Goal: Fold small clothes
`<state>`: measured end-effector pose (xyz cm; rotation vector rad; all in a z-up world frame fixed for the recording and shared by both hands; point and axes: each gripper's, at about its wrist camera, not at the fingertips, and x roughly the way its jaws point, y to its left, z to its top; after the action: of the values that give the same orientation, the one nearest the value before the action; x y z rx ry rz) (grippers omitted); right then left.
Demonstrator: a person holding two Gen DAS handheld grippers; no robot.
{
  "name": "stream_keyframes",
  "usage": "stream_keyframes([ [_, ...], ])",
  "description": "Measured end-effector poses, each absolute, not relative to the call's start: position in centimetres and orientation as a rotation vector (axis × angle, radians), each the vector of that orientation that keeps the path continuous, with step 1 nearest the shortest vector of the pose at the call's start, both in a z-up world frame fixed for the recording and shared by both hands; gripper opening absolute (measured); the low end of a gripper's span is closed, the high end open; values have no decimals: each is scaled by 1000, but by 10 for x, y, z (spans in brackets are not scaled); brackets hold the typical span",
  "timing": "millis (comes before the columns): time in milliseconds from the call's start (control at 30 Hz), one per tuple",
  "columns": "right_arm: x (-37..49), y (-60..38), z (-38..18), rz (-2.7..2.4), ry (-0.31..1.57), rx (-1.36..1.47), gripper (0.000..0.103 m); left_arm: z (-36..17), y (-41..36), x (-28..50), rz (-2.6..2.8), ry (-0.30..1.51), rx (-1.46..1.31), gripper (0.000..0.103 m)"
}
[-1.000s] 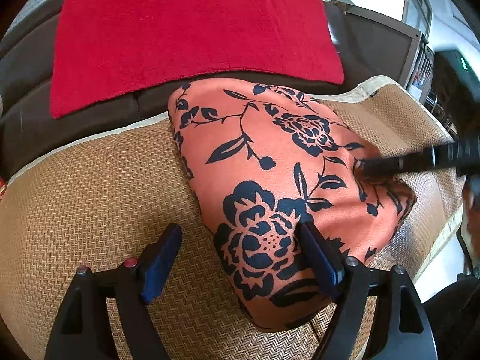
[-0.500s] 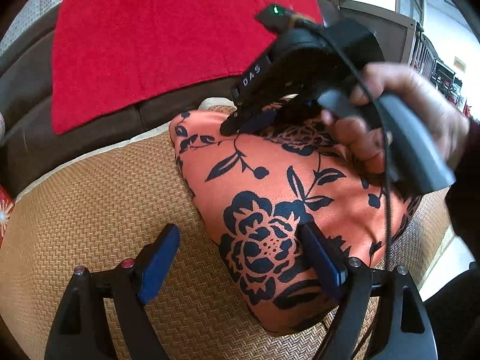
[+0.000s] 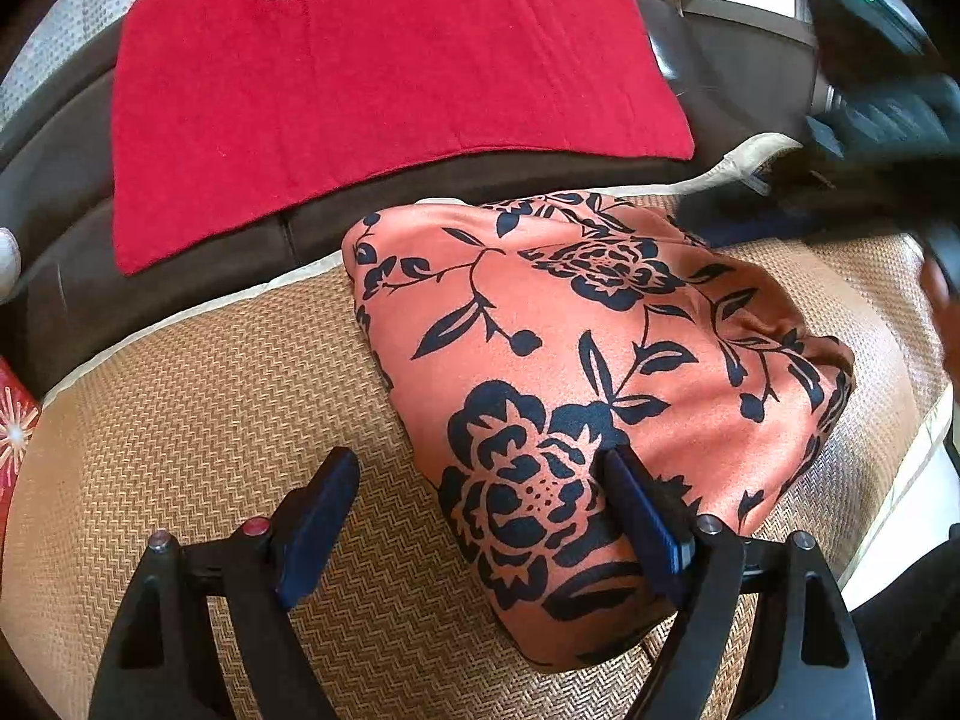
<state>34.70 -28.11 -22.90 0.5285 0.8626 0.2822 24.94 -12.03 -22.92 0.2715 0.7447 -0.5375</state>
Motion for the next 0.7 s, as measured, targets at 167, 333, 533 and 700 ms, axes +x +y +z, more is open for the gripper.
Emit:
stream_keyframes([
  [167,311,-287,-262,172,861,525,74,-235,-121,256,-525,740,269,86],
  [333,310,-298,-281,124,908,585,71,-236,-123,256,-509,730,274,87],
  [533,290,-302,-248,139,723,565,65,-235,-125,260,-504,737,264,89],
  [700,287,-303,-234,217,616,642,44,-231,-125,263,-500,740,262,90],
])
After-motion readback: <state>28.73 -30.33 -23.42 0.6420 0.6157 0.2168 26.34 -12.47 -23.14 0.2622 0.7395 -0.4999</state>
